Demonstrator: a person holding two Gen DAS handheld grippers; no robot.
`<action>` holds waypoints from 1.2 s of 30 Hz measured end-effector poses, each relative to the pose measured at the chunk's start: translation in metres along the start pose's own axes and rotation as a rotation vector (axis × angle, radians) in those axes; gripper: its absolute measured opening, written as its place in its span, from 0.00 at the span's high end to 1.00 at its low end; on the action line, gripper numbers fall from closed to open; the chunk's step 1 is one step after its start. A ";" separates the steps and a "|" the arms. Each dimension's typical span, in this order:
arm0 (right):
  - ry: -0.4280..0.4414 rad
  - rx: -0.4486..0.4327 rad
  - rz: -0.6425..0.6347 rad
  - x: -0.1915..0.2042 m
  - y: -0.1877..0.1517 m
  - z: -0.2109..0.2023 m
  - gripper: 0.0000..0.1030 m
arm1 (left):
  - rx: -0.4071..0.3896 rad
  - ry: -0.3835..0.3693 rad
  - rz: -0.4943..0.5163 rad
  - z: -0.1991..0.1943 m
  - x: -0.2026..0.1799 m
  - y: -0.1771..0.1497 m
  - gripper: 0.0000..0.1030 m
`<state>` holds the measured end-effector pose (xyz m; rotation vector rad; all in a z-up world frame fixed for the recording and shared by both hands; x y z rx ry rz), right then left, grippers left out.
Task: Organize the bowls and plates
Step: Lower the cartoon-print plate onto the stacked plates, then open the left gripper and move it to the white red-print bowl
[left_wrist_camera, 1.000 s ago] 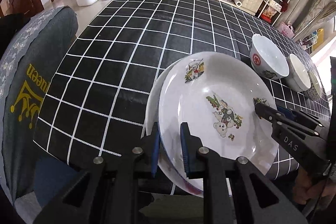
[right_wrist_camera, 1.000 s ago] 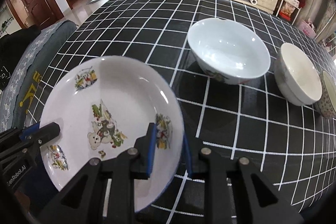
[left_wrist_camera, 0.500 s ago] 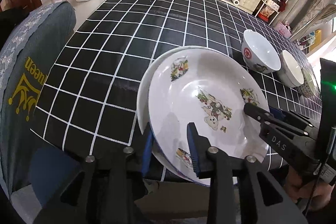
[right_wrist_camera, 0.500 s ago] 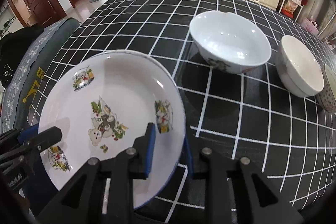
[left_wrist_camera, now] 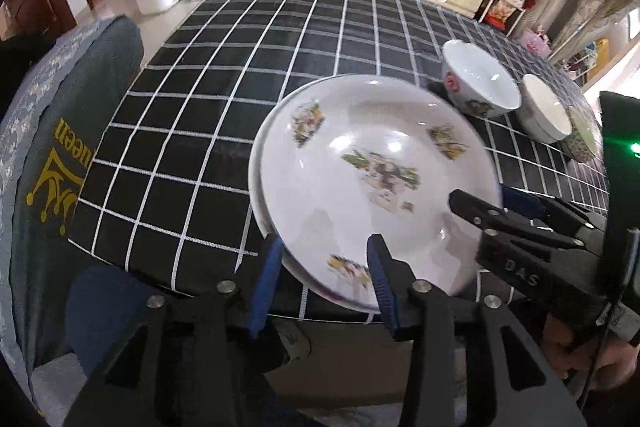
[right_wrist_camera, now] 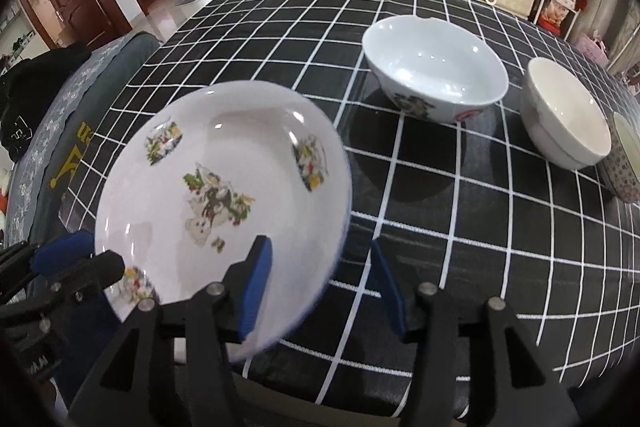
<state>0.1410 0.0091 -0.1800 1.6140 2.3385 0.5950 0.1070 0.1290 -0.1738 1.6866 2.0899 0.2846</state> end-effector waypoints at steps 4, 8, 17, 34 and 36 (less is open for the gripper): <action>0.003 -0.007 0.002 0.001 -0.003 -0.005 0.46 | -0.029 0.009 0.023 -0.010 -0.006 -0.002 0.59; 0.004 -0.030 0.010 -0.006 -0.007 -0.018 0.46 | -0.052 -0.016 0.022 -0.018 -0.013 -0.001 0.59; -0.017 -0.108 0.082 -0.040 -0.004 -0.058 0.45 | -0.116 -0.072 0.095 -0.040 -0.056 0.007 0.59; -0.040 -0.262 0.141 -0.096 0.002 -0.134 0.39 | -0.230 -0.147 0.241 -0.082 -0.137 0.030 0.46; -0.055 -0.277 0.128 -0.100 0.006 -0.139 0.39 | -0.262 -0.146 0.259 -0.087 -0.143 0.034 0.41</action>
Point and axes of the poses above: each gripper's, at about its wrist camera, not at the fingertips, and z roughly the way its jaws point, x to its left, y to its top, the point moved 5 cm from there along z, roughly the way its jaws point, and after that the axes turned 6 degrees about -y, right-handed, at the moved point
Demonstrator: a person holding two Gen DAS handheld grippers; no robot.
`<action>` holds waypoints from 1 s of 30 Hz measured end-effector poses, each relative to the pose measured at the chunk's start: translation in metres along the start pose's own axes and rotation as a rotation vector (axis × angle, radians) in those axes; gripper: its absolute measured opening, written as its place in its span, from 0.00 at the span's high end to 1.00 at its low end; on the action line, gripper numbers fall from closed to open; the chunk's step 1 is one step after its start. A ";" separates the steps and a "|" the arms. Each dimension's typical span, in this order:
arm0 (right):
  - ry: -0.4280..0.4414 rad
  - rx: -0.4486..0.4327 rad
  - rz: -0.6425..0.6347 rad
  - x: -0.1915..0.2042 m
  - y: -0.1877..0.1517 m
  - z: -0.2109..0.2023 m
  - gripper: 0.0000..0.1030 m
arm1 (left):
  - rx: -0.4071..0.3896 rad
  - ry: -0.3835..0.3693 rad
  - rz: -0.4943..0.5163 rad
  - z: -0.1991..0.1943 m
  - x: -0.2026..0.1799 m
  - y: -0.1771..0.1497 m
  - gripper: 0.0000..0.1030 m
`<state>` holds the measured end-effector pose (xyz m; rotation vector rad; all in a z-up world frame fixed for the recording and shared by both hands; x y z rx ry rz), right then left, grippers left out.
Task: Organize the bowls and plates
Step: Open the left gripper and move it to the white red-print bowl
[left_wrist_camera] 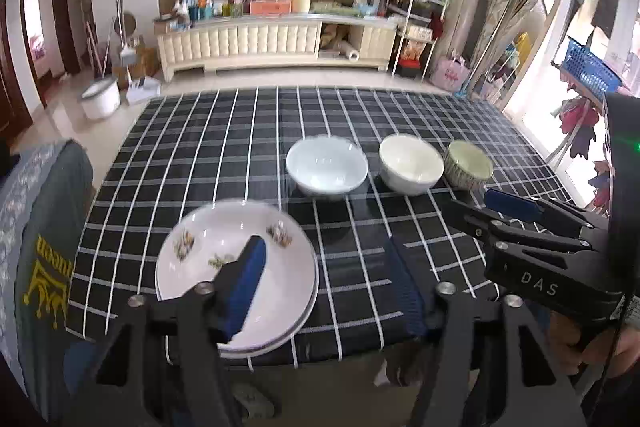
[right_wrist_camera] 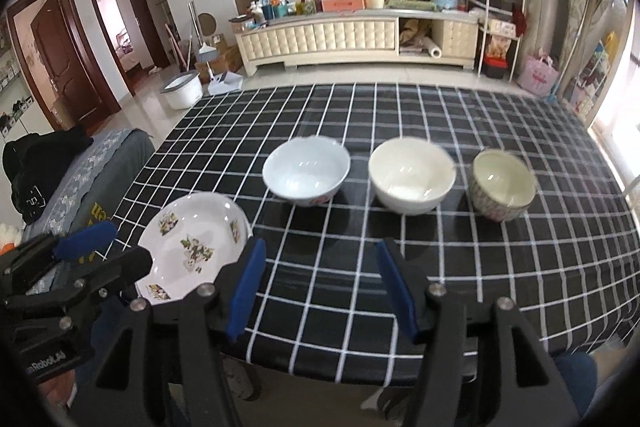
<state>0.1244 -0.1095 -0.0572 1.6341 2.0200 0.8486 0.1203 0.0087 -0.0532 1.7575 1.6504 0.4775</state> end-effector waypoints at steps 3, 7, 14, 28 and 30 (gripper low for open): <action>-0.010 -0.016 -0.021 -0.004 0.010 -0.004 0.38 | -0.022 0.004 0.018 -0.001 -0.004 0.010 0.41; -0.009 -0.040 -0.037 -0.008 0.024 -0.008 0.33 | -0.034 -0.011 0.010 0.001 -0.006 0.025 0.41; -0.018 -0.070 -0.046 -0.012 0.052 -0.006 0.29 | -0.047 -0.012 0.020 0.010 -0.003 0.054 0.41; -0.005 -0.032 -0.070 -0.012 0.092 0.035 0.29 | -0.024 -0.018 0.020 0.049 0.016 0.096 0.41; 0.000 -0.017 -0.071 -0.012 0.097 0.044 0.29 | -0.015 -0.017 0.013 0.056 0.020 0.100 0.41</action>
Point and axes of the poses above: each gripper's, at about its wrist camera, not at the fingertips, and z roughly the way its jaws point, x to its left, y to its top, the point moved 5 cm from there along z, roughly the way its jaws point, and after that the axes turned 6 degrees about -y, right-handed, at the moved point
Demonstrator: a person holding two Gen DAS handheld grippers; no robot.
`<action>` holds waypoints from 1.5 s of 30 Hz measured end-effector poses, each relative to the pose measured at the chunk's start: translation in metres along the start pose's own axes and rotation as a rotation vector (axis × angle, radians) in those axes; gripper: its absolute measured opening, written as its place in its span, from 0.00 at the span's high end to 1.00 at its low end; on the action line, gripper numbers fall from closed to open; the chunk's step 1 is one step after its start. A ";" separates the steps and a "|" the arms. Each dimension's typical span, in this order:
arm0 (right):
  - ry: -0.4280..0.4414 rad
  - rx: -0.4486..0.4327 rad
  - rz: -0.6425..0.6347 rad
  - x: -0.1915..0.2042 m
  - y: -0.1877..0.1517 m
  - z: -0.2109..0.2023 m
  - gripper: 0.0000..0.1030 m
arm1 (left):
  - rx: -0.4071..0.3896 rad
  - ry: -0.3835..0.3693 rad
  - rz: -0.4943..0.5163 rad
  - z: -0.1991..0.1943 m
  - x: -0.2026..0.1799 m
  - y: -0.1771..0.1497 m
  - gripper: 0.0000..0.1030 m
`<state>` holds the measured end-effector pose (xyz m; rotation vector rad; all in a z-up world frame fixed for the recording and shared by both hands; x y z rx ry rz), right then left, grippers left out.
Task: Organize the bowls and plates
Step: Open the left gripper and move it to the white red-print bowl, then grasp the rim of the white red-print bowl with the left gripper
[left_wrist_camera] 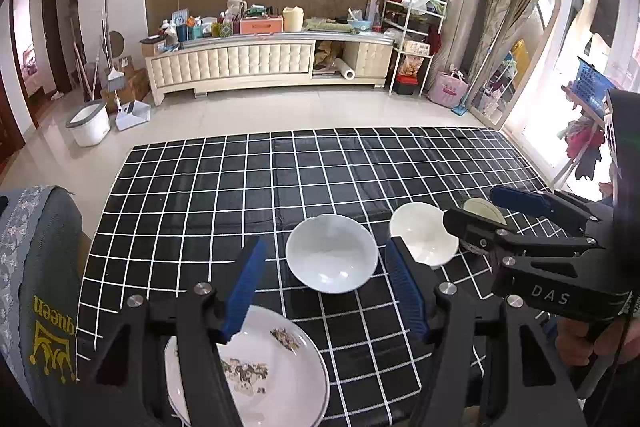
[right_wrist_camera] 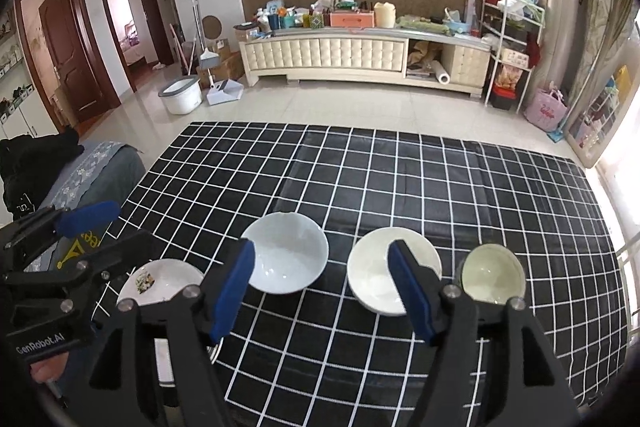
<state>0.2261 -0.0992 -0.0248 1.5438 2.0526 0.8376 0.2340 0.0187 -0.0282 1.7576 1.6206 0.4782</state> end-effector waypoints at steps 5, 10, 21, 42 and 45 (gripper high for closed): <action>0.003 0.028 -0.003 -0.001 0.008 0.022 0.29 | 0.036 -0.010 -0.028 0.024 0.013 0.004 0.41; 0.008 0.067 -0.008 0.000 0.011 0.049 0.29 | 0.074 -0.013 -0.053 0.051 0.024 0.004 0.41; 0.013 0.149 -0.022 0.003 0.007 0.108 0.29 | 0.165 -0.022 -0.089 0.104 0.047 -0.006 0.41; 0.046 0.275 -0.054 0.006 -0.022 0.167 0.56 | 0.336 -0.074 -0.161 0.164 0.060 -0.044 0.80; 0.047 0.281 -0.062 0.009 -0.026 0.170 0.65 | 0.357 -0.077 -0.176 0.169 0.061 -0.050 0.84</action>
Point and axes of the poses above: each gripper's, at about its wrist camera, not at the fingertips, and z roughly the way its jaws point, x to its left, y to its top, the point moved 5 cm from there along z, roughly the way its jaws point, and after that the axes turned 6 degrees about -y, right-handed, at the moved point
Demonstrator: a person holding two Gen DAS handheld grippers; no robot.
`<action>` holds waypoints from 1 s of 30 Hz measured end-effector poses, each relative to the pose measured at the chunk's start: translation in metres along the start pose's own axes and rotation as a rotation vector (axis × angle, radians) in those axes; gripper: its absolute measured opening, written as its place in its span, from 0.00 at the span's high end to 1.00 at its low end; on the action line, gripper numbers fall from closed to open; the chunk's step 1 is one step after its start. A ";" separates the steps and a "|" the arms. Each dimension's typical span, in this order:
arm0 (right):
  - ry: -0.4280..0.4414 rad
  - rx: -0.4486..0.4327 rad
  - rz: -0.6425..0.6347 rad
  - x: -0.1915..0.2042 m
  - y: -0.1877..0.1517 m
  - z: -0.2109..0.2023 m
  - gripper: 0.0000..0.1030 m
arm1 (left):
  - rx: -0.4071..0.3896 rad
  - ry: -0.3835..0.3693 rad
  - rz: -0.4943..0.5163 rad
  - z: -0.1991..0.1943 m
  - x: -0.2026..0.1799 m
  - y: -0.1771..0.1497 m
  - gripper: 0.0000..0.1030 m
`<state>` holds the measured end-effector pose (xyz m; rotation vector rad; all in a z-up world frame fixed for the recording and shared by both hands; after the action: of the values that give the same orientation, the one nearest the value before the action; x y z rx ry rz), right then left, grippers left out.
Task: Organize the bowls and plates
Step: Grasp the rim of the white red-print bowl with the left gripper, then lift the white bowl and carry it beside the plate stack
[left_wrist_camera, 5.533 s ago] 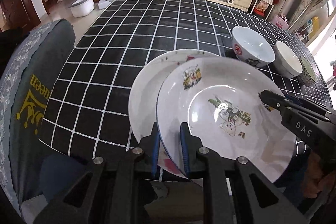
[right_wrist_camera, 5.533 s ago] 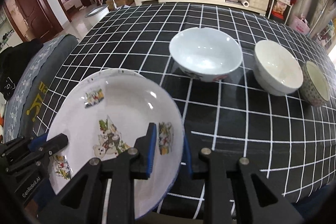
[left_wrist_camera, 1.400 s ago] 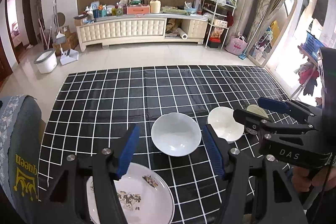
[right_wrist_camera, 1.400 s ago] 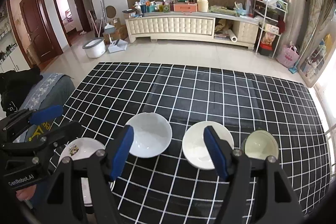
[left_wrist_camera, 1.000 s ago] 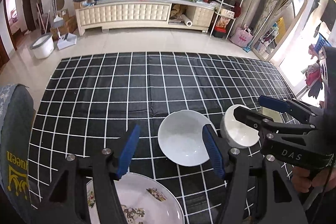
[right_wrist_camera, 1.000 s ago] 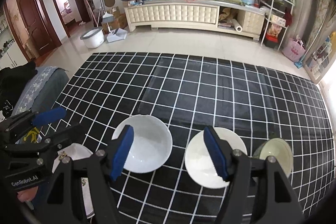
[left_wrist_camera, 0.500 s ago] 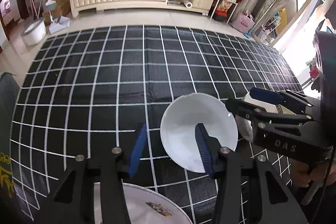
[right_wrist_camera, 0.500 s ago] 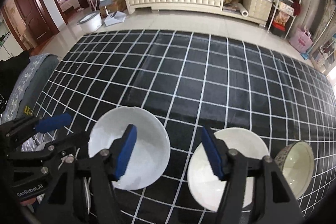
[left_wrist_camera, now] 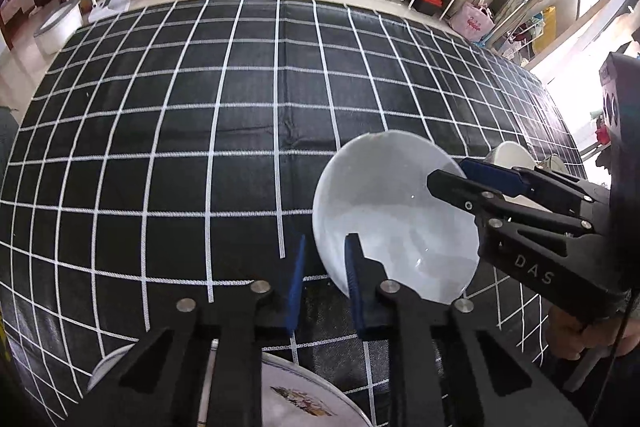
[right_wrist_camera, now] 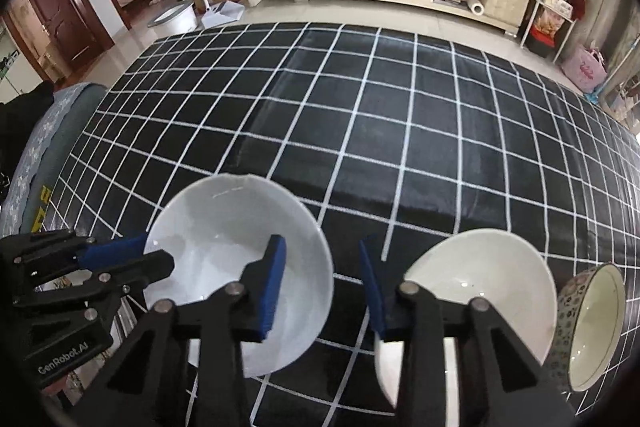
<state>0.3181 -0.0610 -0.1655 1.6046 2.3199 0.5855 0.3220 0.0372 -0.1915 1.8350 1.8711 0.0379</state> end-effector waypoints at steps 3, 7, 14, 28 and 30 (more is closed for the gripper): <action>0.000 0.013 0.002 0.001 -0.004 0.005 0.78 | 0.005 -0.022 -0.011 0.002 0.001 -0.002 0.88; -0.014 0.032 0.002 -0.001 -0.007 0.011 0.85 | 0.001 -0.012 -0.016 0.003 0.001 -0.001 0.89; -0.053 0.023 0.013 0.001 -0.010 0.004 0.85 | 0.012 0.009 -0.012 0.004 -0.005 -0.002 0.90; -0.045 -0.057 0.070 -0.004 -0.020 -0.060 0.85 | -0.067 0.009 0.047 -0.057 -0.040 -0.018 0.90; -0.044 -0.067 0.080 -0.005 -0.026 -0.070 0.85 | -0.075 0.009 0.055 -0.064 -0.045 -0.022 0.90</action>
<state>0.2684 -0.0861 -0.1155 1.6685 2.1901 0.6323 0.2759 0.0143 -0.1288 1.8378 1.8003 0.1345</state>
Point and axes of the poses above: each gripper's, at about its wrist camera, not at the fingertips, and z roughly the way its jaws point, x to its left, y to its top, the point moved 5 cm from there along z, roughly the way its jaws point, and after that the axes turned 6 degrees about -y, right-handed, at the moved point
